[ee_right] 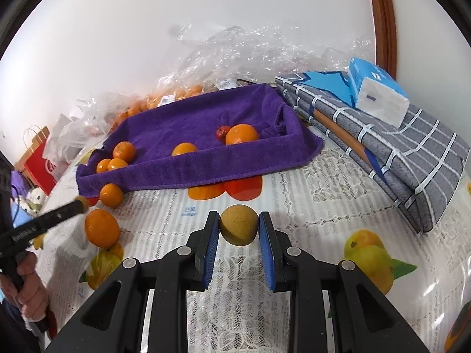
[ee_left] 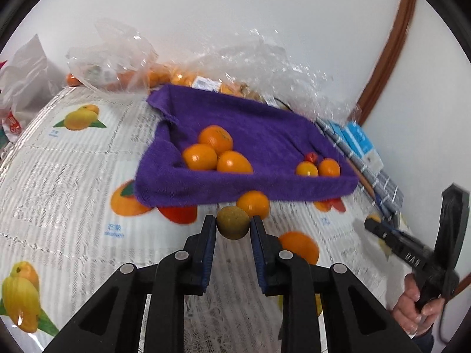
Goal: Organize fruits
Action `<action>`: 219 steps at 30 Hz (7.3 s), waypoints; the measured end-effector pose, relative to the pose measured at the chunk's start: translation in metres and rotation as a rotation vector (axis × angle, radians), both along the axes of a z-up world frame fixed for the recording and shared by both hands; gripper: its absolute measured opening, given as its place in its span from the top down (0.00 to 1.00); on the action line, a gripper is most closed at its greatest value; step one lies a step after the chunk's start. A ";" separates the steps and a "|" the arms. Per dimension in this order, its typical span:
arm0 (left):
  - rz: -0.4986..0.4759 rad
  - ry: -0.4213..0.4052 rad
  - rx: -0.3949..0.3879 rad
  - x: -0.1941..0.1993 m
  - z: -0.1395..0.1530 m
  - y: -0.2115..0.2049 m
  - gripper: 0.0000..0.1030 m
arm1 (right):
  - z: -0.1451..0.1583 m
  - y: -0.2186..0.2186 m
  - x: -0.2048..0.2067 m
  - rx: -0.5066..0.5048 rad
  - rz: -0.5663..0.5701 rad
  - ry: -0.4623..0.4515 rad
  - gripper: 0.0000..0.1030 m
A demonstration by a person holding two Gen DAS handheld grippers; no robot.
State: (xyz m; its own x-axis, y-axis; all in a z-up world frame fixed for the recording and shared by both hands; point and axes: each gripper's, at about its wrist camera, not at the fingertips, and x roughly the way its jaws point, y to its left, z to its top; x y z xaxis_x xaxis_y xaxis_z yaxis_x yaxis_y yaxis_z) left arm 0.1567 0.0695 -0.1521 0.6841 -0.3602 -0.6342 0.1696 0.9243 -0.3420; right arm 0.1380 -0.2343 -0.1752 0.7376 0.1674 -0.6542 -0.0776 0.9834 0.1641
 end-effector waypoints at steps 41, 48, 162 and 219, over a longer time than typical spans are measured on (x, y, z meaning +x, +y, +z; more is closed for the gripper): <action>-0.028 -0.010 0.005 0.105 0.001 -0.044 0.68 | 0.007 0.046 0.107 -0.042 0.115 -0.010 0.64; -0.004 -0.065 0.009 0.097 0.010 -0.035 0.65 | 0.025 0.045 0.079 -0.003 0.073 -0.045 0.59; 0.006 0.054 0.090 0.115 0.003 -0.071 0.69 | 0.016 0.009 0.153 -0.113 -0.027 -0.028 0.59; 0.149 -0.155 0.233 -0.095 0.118 -0.060 0.05 | 0.139 0.011 -0.110 -0.107 -0.125 -0.128 0.11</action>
